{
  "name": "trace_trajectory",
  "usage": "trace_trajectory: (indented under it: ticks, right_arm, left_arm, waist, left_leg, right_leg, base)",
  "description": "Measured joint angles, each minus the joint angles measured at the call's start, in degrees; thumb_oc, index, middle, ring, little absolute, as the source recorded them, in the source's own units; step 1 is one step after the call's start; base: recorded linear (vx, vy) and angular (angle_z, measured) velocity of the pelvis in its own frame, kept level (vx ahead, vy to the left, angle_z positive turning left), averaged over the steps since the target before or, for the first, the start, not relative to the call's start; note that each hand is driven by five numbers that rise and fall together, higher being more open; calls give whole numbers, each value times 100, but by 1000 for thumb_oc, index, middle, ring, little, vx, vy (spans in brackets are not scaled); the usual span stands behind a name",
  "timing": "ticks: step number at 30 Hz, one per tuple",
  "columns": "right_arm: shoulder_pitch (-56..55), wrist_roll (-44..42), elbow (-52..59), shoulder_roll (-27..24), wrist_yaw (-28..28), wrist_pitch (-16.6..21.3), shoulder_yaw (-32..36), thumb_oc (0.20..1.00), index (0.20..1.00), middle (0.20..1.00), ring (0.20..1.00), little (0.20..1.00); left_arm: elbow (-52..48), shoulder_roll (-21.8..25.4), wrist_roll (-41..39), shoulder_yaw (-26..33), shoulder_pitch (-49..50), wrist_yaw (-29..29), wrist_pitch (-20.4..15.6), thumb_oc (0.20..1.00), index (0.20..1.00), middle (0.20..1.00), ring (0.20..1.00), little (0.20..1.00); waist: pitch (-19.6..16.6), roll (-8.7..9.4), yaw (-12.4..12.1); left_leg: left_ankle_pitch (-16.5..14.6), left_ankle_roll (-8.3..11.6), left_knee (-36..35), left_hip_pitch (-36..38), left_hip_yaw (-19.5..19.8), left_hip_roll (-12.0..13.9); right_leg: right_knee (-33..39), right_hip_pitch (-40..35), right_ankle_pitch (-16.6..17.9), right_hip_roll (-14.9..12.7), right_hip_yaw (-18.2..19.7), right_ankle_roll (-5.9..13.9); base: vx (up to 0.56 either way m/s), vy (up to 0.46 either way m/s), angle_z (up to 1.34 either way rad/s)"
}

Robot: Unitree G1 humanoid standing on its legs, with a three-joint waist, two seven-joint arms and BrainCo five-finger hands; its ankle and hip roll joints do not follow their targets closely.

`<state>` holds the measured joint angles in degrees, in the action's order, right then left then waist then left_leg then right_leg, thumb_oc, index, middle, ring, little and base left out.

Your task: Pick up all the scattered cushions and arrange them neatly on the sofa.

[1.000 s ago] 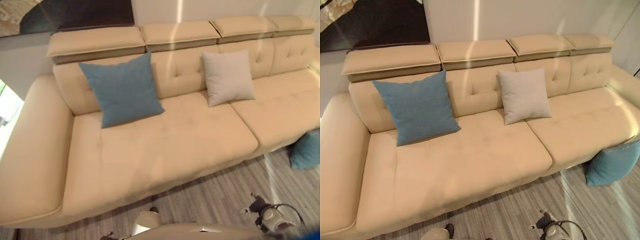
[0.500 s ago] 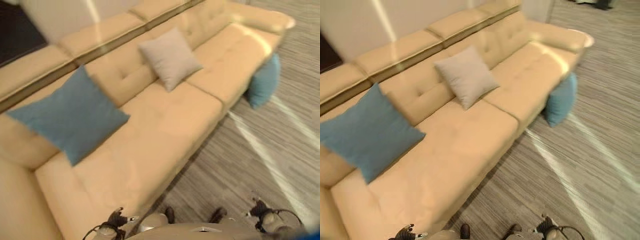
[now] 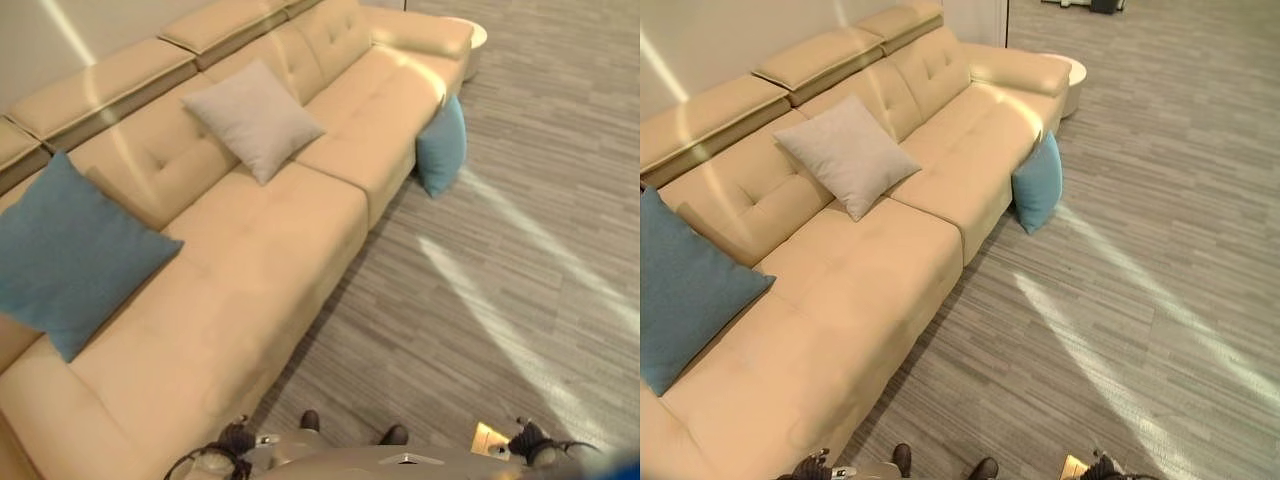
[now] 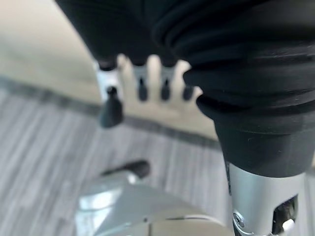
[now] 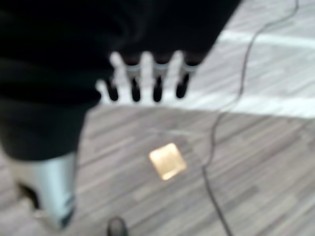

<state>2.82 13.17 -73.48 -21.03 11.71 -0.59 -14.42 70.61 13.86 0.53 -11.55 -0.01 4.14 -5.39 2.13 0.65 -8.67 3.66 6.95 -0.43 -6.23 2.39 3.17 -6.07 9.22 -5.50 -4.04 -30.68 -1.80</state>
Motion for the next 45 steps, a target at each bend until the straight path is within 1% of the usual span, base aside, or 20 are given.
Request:
trace_trajectory:
  ticks: [2,5,6,7,11,18,19,20,22,25,26,29,31,36,40,41,42,43,44,45]
  right_arm:
    - [-3,-74,-6,11,22,14,82,1000,1000,1000,1000,1000]
    - [54,-76,-10,-36,35,4,88,1000,1000,1000,1000,1000]
    - [-15,-75,-8,-43,37,-7,93,1000,1000,1000,1000,1000]
    - [-55,-74,-39,-37,32,-15,100,1000,1000,1000,1000,1000]
    - [-80,-67,-77,-28,17,-11,199,1000,1000,1000,1000,1000]
    - [-71,-70,-175,-30,-22,-14,273,1000,1000,1000,1000,1000]
    - [-98,-73,-176,-30,-29,-17,273,1000,1000,1000,1000,1000]
    - [-51,-1102,-99,4,-220,226,27,1000,1000,1000,1000,1000]
    - [88,-1649,69,150,-349,424,-145,1000,1000,1000,1000,1000]
    - [222,-1704,75,311,-410,492,-344,1000,1000,1000,1000,1000]
    - [247,-1703,93,312,-435,538,-400,1000,1000,1000,1000,1000]
    - [445,-1703,181,299,-431,583,-366,1000,1000,1000,1000,1000]
    - [443,-1702,181,297,-414,603,-227,1000,1000,1000,1000,1000]
    - [405,-1701,165,278,-365,600,-175,1000,1000,1000,1000,1000]
    - [372,-1701,174,288,-323,602,-154,1000,1000,1000,1000,1000]
    - [349,-1701,240,320,-296,600,-140,1000,1000,1000,1000,1000]
    - [353,-1700,409,406,-256,670,-99,1000,1000,1000,1000,1000]
    - [444,-1700,410,470,-255,699,-96,1000,1000,1000,1000,1000]
    - [467,-1700,411,482,-256,701,-99,1000,1000,1000,1000,1000]
    - [478,-1703,400,465,-249,680,-96,1000,1000,1000,1000,1000]
  left_arm:
    - [-27,-17,6,0,-26,-2,-4,1000,1000,1000,1000,1000]
    - [-83,-30,9,29,-23,-2,-13,1000,1000,1000,1000,1000]
    - [-85,-31,10,32,-76,-2,-13,1000,1000,1000,1000,1000]
    - [-133,-32,11,32,-98,-2,-34,1000,1000,1000,1000,1000]
    - [-125,-26,14,30,-52,-5,-25,1000,1000,1000,1000,1000]
    - [-125,37,16,40,54,-6,-21,1000,1000,1000,1000,1000]
    - [-83,86,21,47,176,-9,-2,1000,1000,1000,1000,1000]
    - [191,28,-780,94,182,-171,-62,1000,1000,1000,1000,1000]
    - [348,-43,-1238,83,116,-257,-46,1000,1000,1000,1000,1000]
    - [374,-168,-1350,73,103,-261,-48,1000,1000,1000,1000,1000]
    - [333,-263,-1348,71,63,-255,-57,1000,1000,1000,1000,1000]
    - [265,-276,-1347,74,53,-247,-64,1000,1000,1000,1000,1000]
    - [258,-275,-1335,76,-69,-227,-142,1000,1000,1000,1000,1000]
    - [62,-275,-1299,75,-164,-160,-169,1000,1000,1000,1000,1000]
    - [27,-274,-1270,24,-275,-132,-174,1000,1000,1000,1000,1000]
    - [-75,-266,-1274,35,-306,-127,-170,1000,1000,1000,1000,1000]
    - [-217,-208,-1280,-22,-227,-123,-197,1000,1000,1000,1000,1000]
    - [-215,-140,-1281,-190,-244,-124,-201,1000,1000,1000,1000,1000]
    - [-202,-134,-1280,-185,-265,-131,-199,1000,1000,1000,1000,1000]
    - [-179,-154,-1281,-199,-356,-128,-197,1000,1000,1000,1000,1000]
  waist:
    - [30,-35,39]
    - [191,-208,192]
    - [204,-226,267]
    - [225,-301,262]
    - [293,-225,178]
    - [276,-183,154]
    - [159,-103,187]
    - [-76,-63,127]
    - [-131,-33,132]
    - [-156,-56,98]
    - [-157,-145,-40]
    - [-141,-192,-65]
    - [-64,-182,-64]
    - [117,-165,-23]
    - [270,-144,-28]
    - [303,-50,6]
    - [333,5,19]
    - [392,86,-11]
    - [448,124,24]
    - [519,94,127]
  left_leg:
    - [1,0,-223,39,122,-106]
    - [30,-39,-340,210,111,-121]
    - [-9,-103,-356,234,107,-118]
    - [-142,-312,-371,290,100,-117]
    - [-264,-477,-340,358,-99,-291]
    - [-260,-537,-357,499,-187,-392]
    - [-320,-578,-347,540,-197,-410]
    - [-386,-558,-341,230,-219,-398]
    - [-408,-593,-334,-44,-267,-354]
    - [-341,-537,-331,-160,-261,-322]
    - [-255,-573,-331,-168,-175,-317]
    - [-197,-572,-249,-156,-203,-344]
    - [-198,-570,-267,30,-231,-353]
    - [-200,-568,-272,62,-356,-349]
    - [-201,-570,-336,126,-517,-328]
    - [-212,-562,-334,95,-540,-316]
    - [-212,-560,-355,87,-702,-277]
    - [-213,-559,-388,79,-1008,-192]
    - [-257,-564,-409,67,-1196,-102]
    - [-446,-618,-425,97,-1134,-51]
  right_leg:
    - [298,-74,152,82,97,20]
    - [616,-240,369,280,316,76]
    - [632,-247,401,289,331,112]
    - [614,-252,436,288,366,168]
    - [562,-252,541,91,511,354]
    - [533,-375,561,-8,555,401]
    - [625,-471,577,-10,544,427]
    - [612,-171,570,-5,577,414]
    - [600,76,616,23,588,377]
    - [693,113,639,51,450,306]
    - [795,51,640,68,307,270]
    - [955,-129,654,78,175,239]
    - [1109,-386,635,107,159,279]
    - [1123,-393,630,117,206,301]
    - [1124,-281,668,147,435,360]
    - [1102,-149,741,174,569,367]
    - [1001,16,797,193,680,444]
    - [790,282,795,206,742,613]
    - [597,382,660,190,563,751]
    - [366,453,587,155,329,689]
  base:
    - [-8,48,-43]
    - [-9,59,-55]
    - [-7,89,-22]
    - [-5,58,-20]
    - [-17,60,-21]
    - [-7,28,-3]
    - [52,-52,-5]
    - [66,-92,-12]
    - [73,-100,-6]
    - [57,-69,27]
    - [54,-44,46]
    - [44,-25,30]
    - [69,8,7]
    - [20,17,-7]
    - [-50,-11,-29]
    - [-98,-30,-72]
    - [81,-59,-121]
    - [184,-99,-145]
    - [235,-107,-116]
    - [195,-116,-53]
